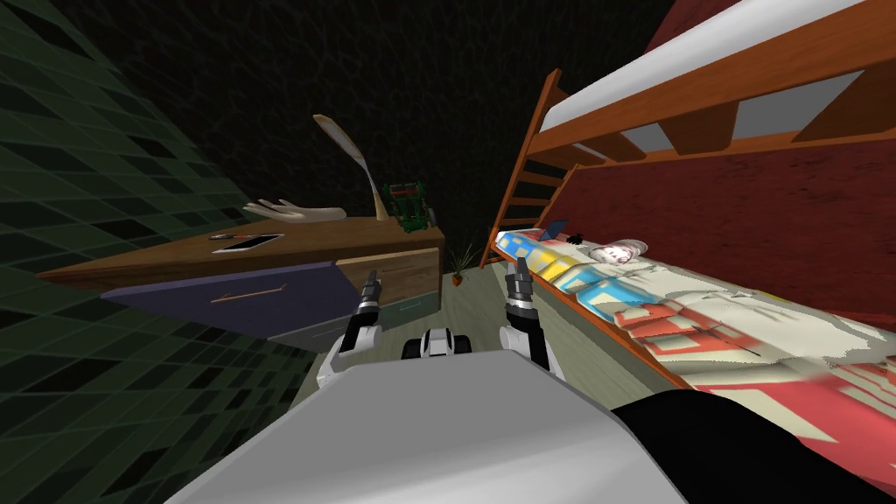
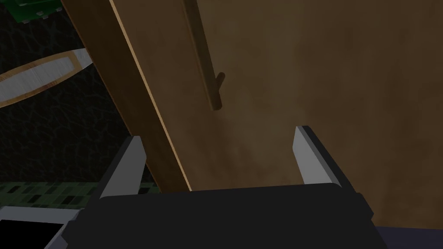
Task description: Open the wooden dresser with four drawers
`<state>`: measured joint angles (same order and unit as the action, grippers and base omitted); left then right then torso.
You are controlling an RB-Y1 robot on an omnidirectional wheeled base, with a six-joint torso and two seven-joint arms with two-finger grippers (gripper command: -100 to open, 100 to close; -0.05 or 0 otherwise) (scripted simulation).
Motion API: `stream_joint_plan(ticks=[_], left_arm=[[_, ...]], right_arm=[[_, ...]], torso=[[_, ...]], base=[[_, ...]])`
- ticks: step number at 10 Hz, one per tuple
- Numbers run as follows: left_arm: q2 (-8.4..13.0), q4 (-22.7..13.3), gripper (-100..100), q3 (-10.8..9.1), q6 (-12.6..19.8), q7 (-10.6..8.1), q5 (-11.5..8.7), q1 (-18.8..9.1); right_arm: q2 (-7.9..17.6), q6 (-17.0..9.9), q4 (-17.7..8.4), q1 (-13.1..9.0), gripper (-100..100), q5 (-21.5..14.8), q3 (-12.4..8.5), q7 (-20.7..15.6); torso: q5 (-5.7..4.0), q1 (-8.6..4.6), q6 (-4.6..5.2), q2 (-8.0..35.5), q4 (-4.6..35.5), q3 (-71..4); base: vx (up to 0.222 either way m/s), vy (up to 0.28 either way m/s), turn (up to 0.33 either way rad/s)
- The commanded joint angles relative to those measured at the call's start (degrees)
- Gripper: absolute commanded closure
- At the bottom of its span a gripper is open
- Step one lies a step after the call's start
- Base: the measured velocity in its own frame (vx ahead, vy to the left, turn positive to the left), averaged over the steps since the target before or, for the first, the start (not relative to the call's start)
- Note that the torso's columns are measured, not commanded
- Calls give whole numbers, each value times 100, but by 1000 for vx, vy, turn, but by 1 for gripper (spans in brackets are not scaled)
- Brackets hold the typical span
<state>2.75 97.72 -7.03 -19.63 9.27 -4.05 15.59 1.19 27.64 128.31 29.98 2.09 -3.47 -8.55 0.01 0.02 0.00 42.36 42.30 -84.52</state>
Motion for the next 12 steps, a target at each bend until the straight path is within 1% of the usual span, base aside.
stream_joint_plan(ticks=[1, 2, 3, 4, 5, 6, 7, 8, 9, 12], left_arm=[[-439, -105, -100, -18, 13, 1, 3, -3], [-542, -122, -100, -21, 15, 1, 4, -8], [-467, -114, -100, -18, 11, 4, 4, -10], [-482, 55, -100, -40, 196, 21, -4, -26], [-484, 128, -100, -49, 275, 29, -7, -33], [-486, 63, -100, -40, 193, 23, -3, -26], [-480, -91, 100, -21, 39, 5, 3, -12], [-483, 13, 100, -30, 155, 17, 0, -16], [-478, 133, 100, -6, 181, 14, 0, -1], [-479, 230, 100, 25, 285, 16, 0, 65]], right_arm=[[0, 0, 0, 0, 0, 0, 0, 0], [0, 0, 0, -1, 0, 0, 0, 0], [0, 0, 0, -1, 0, 0, 0, 0], [1, 0, 0, -1, 0, 0, 0, 0], [1, 0, 0, 0, 0, 0, -1, 0], [1, 0, 0, 1, 0, 0, -1, 0], [1, 0, 0, 0, 0, 0, -1, 0], [0, 0, 0, -1, 0, 0, 0, 0], [0, 0, 0, -2, 0, 0, 0, 0], [0, -1, 0, -3, 0, 0, 1, 0]], torso=[[1, 4, 0, 2, 1, 1], [1, 6, 0, 2, 1, 1], [1, 5, 0, -1, 0, 0], [1, 7, -1, -2, 0, -1], [1, 7, 0, -19, -4, -11], [1, 5, -1, -31, -8, -19], [0, -2, -1, -9, -4, -7], [-3, -13, 0, 27, 6, 16], [21, 9, 2, -8, -29, 4], [-5, -15, 0, 6, 2, 5]], base=[[28, -36, 7], [20, -26, 4], [8, -11, 1], [55, 7, -8], [102, 20, -11], [48, 11, -2], [-60, -18, 15], [-29, -6, 8], [-118, -14, 11], [-172, -67, 13]])
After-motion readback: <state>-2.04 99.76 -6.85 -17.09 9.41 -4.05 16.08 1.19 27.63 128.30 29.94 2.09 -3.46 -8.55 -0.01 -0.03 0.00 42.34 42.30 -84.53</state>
